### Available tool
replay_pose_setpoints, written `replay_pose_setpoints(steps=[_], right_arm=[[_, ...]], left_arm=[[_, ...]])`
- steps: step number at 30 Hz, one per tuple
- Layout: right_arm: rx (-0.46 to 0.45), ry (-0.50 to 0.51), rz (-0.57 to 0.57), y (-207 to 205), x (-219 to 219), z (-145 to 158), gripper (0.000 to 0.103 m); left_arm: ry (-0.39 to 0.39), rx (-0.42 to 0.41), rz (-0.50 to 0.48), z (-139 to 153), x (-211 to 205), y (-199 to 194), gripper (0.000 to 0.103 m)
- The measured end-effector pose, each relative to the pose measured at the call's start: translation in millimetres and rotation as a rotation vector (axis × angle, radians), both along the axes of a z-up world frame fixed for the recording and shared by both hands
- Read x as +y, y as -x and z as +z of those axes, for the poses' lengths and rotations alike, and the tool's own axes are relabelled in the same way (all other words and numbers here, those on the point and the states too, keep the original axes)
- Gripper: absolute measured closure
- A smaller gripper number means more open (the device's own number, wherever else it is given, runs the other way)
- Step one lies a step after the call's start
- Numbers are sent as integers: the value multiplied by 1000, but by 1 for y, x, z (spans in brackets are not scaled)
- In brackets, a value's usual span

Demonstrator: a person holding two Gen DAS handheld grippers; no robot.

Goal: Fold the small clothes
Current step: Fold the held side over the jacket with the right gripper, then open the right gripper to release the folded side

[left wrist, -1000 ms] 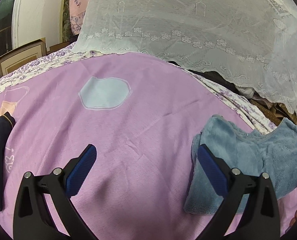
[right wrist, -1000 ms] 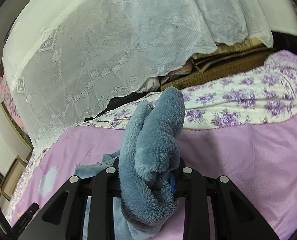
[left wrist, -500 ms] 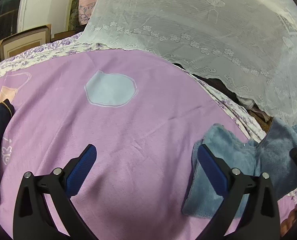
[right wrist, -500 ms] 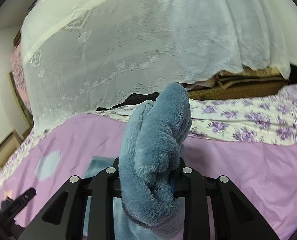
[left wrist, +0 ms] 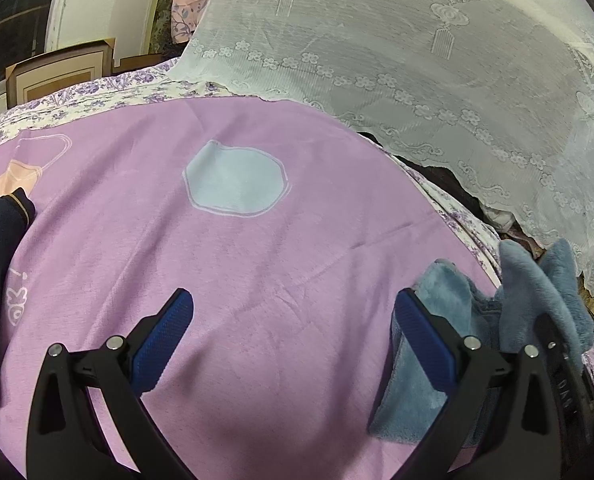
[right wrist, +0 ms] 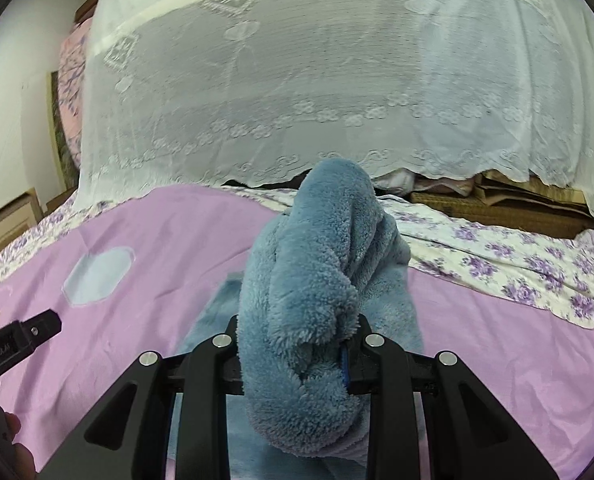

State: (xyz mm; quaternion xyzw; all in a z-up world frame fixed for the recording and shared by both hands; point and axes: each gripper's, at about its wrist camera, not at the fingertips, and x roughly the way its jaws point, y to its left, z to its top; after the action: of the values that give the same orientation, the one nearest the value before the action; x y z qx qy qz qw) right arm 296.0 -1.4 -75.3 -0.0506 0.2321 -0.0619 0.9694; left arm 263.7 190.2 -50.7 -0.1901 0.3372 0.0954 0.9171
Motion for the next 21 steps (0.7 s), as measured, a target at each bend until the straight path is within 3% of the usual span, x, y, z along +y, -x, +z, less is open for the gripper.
replay_pose_setpoints(steps=[15, 18, 19, 21], right_arm=[[67, 256, 80, -4, 68, -67, 74], [108, 358, 109, -7, 82, -87, 73], [105, 377, 117, -6, 85, -90, 72], [114, 381, 150, -3, 88, -91, 52]], left_arm=[[35, 14, 21, -1, 12, -3, 5], [55, 15, 33, -2, 18, -3, 5], [61, 17, 36, -2, 19, -3, 5], [73, 23, 39, -4, 22, -4, 5]])
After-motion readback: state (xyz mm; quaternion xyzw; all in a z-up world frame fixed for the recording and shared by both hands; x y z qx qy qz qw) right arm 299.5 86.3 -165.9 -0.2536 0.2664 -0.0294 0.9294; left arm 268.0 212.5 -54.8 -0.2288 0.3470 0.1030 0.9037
